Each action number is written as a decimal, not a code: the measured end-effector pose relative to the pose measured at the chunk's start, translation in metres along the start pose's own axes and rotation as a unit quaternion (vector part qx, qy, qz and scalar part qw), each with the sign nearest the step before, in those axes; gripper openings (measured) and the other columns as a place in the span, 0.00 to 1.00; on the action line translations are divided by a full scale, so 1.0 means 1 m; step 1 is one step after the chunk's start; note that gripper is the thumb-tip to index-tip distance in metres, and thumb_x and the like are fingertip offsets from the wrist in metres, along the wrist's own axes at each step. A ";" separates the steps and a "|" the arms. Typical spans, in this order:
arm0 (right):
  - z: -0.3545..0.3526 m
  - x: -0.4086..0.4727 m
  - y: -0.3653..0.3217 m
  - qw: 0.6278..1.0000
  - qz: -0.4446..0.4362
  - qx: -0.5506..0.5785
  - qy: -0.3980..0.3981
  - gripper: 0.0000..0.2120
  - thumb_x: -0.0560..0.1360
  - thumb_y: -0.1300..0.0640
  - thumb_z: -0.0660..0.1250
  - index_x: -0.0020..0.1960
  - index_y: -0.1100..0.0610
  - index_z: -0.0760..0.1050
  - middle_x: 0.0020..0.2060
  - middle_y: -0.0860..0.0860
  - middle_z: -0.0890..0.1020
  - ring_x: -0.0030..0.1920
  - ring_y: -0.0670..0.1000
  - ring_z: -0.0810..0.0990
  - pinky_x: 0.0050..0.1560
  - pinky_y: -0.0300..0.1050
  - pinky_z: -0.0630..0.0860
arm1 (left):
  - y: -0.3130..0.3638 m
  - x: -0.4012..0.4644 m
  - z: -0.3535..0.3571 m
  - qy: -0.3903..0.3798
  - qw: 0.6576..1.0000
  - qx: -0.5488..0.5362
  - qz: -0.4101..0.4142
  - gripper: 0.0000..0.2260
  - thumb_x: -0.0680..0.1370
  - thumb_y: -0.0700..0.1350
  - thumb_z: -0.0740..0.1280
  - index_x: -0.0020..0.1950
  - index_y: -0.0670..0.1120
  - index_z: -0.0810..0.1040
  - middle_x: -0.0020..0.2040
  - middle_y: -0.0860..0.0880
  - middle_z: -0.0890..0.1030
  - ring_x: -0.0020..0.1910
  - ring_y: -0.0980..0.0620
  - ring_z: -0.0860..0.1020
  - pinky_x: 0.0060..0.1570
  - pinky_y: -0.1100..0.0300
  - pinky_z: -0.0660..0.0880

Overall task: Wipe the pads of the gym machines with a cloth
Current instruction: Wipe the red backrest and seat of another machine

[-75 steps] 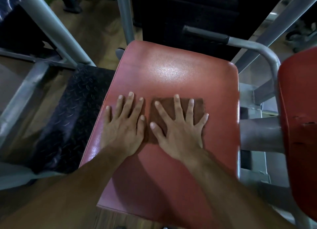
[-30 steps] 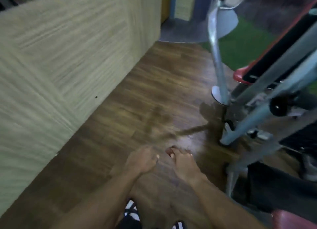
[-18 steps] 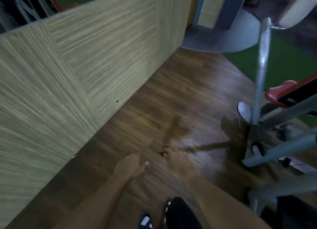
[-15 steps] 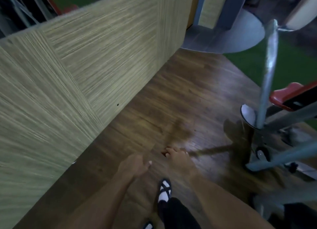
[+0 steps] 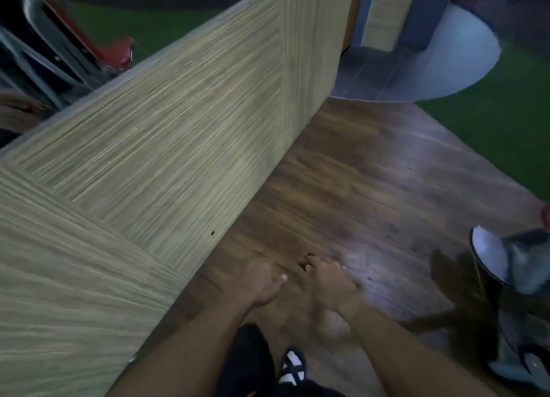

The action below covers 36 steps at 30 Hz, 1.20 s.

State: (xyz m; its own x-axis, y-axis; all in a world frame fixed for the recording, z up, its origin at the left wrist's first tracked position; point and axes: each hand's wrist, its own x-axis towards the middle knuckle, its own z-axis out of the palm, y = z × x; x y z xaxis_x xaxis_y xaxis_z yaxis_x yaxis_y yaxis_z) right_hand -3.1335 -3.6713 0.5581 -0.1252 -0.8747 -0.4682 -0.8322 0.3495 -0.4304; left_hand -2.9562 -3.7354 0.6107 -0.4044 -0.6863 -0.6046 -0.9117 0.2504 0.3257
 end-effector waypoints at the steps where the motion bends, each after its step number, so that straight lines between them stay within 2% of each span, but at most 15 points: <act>1: -0.011 0.017 0.001 1.000 -0.002 0.002 0.006 0.18 0.84 0.49 0.51 0.69 0.47 0.73 0.70 0.49 0.74 0.69 0.56 0.72 0.68 0.56 0.68 | 0.006 0.019 -0.014 0.005 1.000 0.007 0.007 0.22 0.82 0.57 0.60 0.70 0.44 0.73 0.66 0.43 0.76 0.65 0.44 0.74 0.58 0.59 0.69; 4: -0.045 0.079 0.013 1.000 0.015 0.010 0.025 0.21 0.82 0.49 0.48 0.68 0.47 0.73 0.66 0.50 0.78 0.66 0.58 0.74 0.66 0.56 0.69 | 0.023 0.090 -0.052 0.000 0.999 0.019 0.035 0.21 0.82 0.56 0.61 0.70 0.44 0.73 0.67 0.44 0.76 0.66 0.44 0.73 0.60 0.58 0.68; 7: -0.078 0.141 0.035 0.999 0.044 0.010 0.028 0.17 0.85 0.51 0.51 0.68 0.46 0.73 0.65 0.49 0.78 0.64 0.58 0.75 0.64 0.52 0.70 | 0.038 0.165 -0.088 -0.017 0.998 0.038 0.037 0.25 0.80 0.60 0.61 0.72 0.47 0.71 0.70 0.45 0.74 0.69 0.44 0.72 0.65 0.54 0.69; 11: -0.131 0.216 0.062 0.992 0.103 0.066 0.040 0.17 0.83 0.52 0.51 0.65 0.46 0.75 0.63 0.48 0.79 0.62 0.55 0.77 0.64 0.53 0.70 | 0.069 0.268 -0.148 -0.060 0.992 0.073 0.082 0.25 0.79 0.63 0.59 0.70 0.50 0.72 0.68 0.46 0.75 0.66 0.44 0.74 0.64 0.49 0.72; 14: -0.186 0.263 0.087 0.984 0.136 0.087 0.071 0.18 0.81 0.50 0.50 0.63 0.48 0.76 0.61 0.50 0.80 0.60 0.56 0.78 0.61 0.52 0.73 | 0.108 0.346 -0.196 -0.103 0.983 0.107 0.104 0.30 0.79 0.64 0.59 0.76 0.49 0.66 0.73 0.45 0.71 0.71 0.45 0.70 0.69 0.49 0.68; 16: -0.216 0.284 0.101 0.980 0.145 0.097 0.091 0.21 0.81 0.49 0.48 0.62 0.50 0.76 0.60 0.50 0.80 0.58 0.58 0.78 0.59 0.50 0.73 | 0.135 0.391 -0.218 -0.117 0.978 0.125 0.118 0.34 0.74 0.68 0.56 0.73 0.47 0.70 0.70 0.44 0.74 0.68 0.44 0.73 0.65 0.50 0.72; 19: -0.254 0.332 0.141 0.971 0.173 0.121 0.114 0.27 0.75 0.44 0.44 0.60 0.50 0.77 0.58 0.50 0.81 0.55 0.59 0.80 0.57 0.50 0.73 | 0.190 0.457 -0.249 -0.124 0.964 0.183 0.148 0.31 0.75 0.68 0.57 0.67 0.46 0.75 0.66 0.42 0.78 0.64 0.42 0.75 0.61 0.51 0.74; 22: -0.295 0.383 0.185 0.964 0.210 0.127 0.105 0.18 0.81 0.52 0.52 0.65 0.48 0.75 0.66 0.46 0.77 0.59 0.58 0.79 0.62 0.49 0.70 | 0.247 0.525 -0.272 -0.139 0.957 0.186 0.172 0.27 0.76 0.64 0.60 0.71 0.52 0.71 0.70 0.46 0.75 0.68 0.43 0.73 0.65 0.51 0.72; 24: -0.328 0.414 0.211 0.962 0.211 0.118 0.123 0.17 0.83 0.57 0.54 0.68 0.48 0.73 0.69 0.45 0.73 0.66 0.55 0.74 0.65 0.47 0.65 | 0.278 0.572 -0.283 -0.134 0.956 0.187 0.185 0.28 0.75 0.65 0.58 0.70 0.51 0.72 0.69 0.46 0.76 0.67 0.42 0.74 0.64 0.49 0.72; 26: -0.374 0.446 0.244 0.956 0.224 0.144 0.125 0.17 0.83 0.57 0.55 0.69 0.49 0.72 0.70 0.45 0.72 0.69 0.53 0.71 0.67 0.47 0.63 | 0.327 0.619 -0.301 -0.144 0.947 0.203 0.203 0.27 0.78 0.63 0.59 0.71 0.49 0.71 0.70 0.44 0.75 0.68 0.42 0.73 0.65 0.51 0.71; 28: -0.404 0.471 0.276 0.957 0.223 0.142 0.120 0.16 0.83 0.57 0.55 0.67 0.48 0.73 0.67 0.45 0.73 0.67 0.53 0.73 0.65 0.46 0.63 | 0.372 0.649 -0.321 -0.149 0.942 0.217 0.208 0.26 0.81 0.59 0.60 0.75 0.48 0.68 0.72 0.44 0.73 0.70 0.43 0.71 0.68 0.52 0.68; 32: -0.478 0.512 0.336 0.935 0.275 0.172 0.144 0.16 0.83 0.54 0.52 0.64 0.44 0.74 0.68 0.43 0.73 0.65 0.55 0.73 0.65 0.49 0.67 | 0.456 0.718 -0.354 -0.149 0.937 0.207 0.239 0.26 0.79 0.60 0.61 0.75 0.51 0.68 0.72 0.46 0.73 0.70 0.44 0.71 0.68 0.52 0.68; 34: -0.514 0.532 0.366 0.928 0.288 0.175 0.158 0.15 0.82 0.55 0.52 0.61 0.44 0.74 0.64 0.43 0.75 0.61 0.55 0.76 0.62 0.49 0.68 | 0.503 0.755 -0.366 -0.168 0.926 0.232 0.248 0.25 0.78 0.62 0.60 0.72 0.52 0.70 0.70 0.48 0.73 0.69 0.45 0.71 0.67 0.52 0.69; 36: -0.544 0.553 0.401 0.913 0.307 0.196 0.183 0.15 0.81 0.54 0.50 0.59 0.44 0.73 0.59 0.43 0.76 0.59 0.53 0.76 0.60 0.49 0.67 | 0.547 0.802 -0.368 -0.174 0.914 0.255 0.265 0.24 0.74 0.66 0.55 0.60 0.51 0.73 0.63 0.48 0.77 0.63 0.44 0.75 0.60 0.49 0.73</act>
State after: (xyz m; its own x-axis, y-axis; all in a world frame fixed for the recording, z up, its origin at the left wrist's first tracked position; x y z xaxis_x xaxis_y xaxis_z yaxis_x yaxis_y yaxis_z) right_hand -3.8306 -4.1973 0.5469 -0.7351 -0.5016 -0.4561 -0.2961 0.8427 -0.4496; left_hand -3.7524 -4.4004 0.5717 -0.7166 -0.1405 -0.6832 -0.4609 0.8306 0.3126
